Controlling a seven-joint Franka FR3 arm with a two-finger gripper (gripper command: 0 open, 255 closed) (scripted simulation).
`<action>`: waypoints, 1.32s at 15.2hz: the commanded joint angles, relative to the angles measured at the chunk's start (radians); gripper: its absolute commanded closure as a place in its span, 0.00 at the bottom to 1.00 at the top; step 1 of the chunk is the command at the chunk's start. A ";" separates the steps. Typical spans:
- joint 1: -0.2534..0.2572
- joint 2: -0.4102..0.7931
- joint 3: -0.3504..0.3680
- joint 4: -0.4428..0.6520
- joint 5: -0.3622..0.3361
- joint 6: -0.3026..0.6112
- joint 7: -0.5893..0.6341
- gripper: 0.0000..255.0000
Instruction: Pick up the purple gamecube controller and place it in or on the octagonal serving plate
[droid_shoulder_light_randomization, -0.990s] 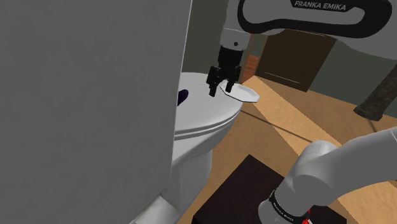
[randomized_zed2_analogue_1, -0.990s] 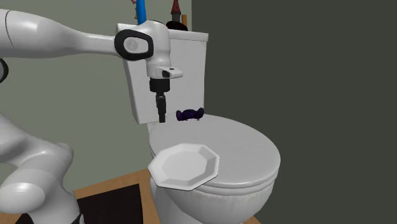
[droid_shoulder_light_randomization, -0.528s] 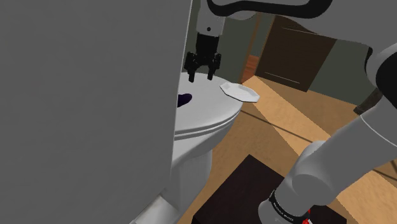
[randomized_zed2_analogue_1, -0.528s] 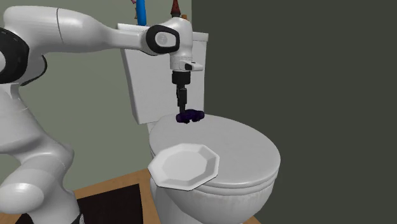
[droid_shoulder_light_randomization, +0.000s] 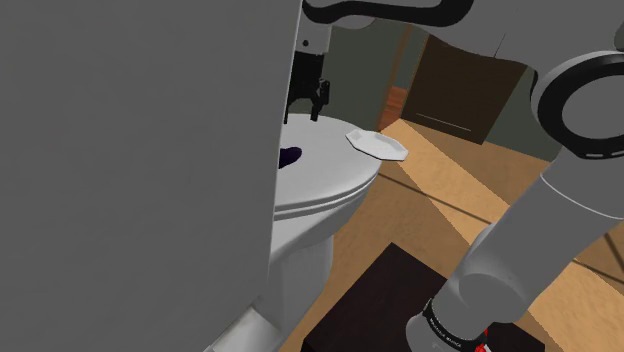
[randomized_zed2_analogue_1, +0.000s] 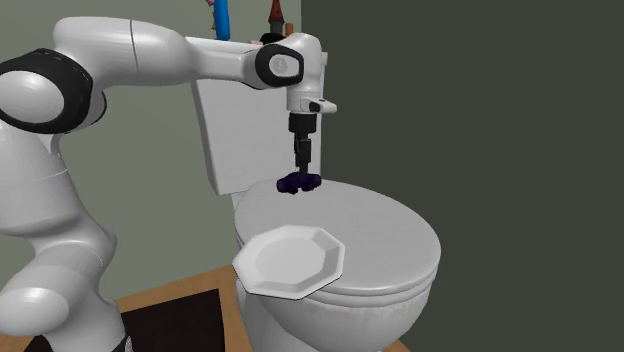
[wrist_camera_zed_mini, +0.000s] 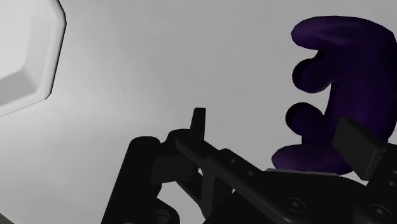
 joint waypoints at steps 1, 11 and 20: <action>0.000 -0.005 0.001 -0.031 0.001 0.026 0.000 0.00; 0.001 -0.012 0.001 -0.074 0.002 0.062 -0.001 0.00; 0.001 -0.012 0.001 -0.074 0.002 0.062 -0.001 1.00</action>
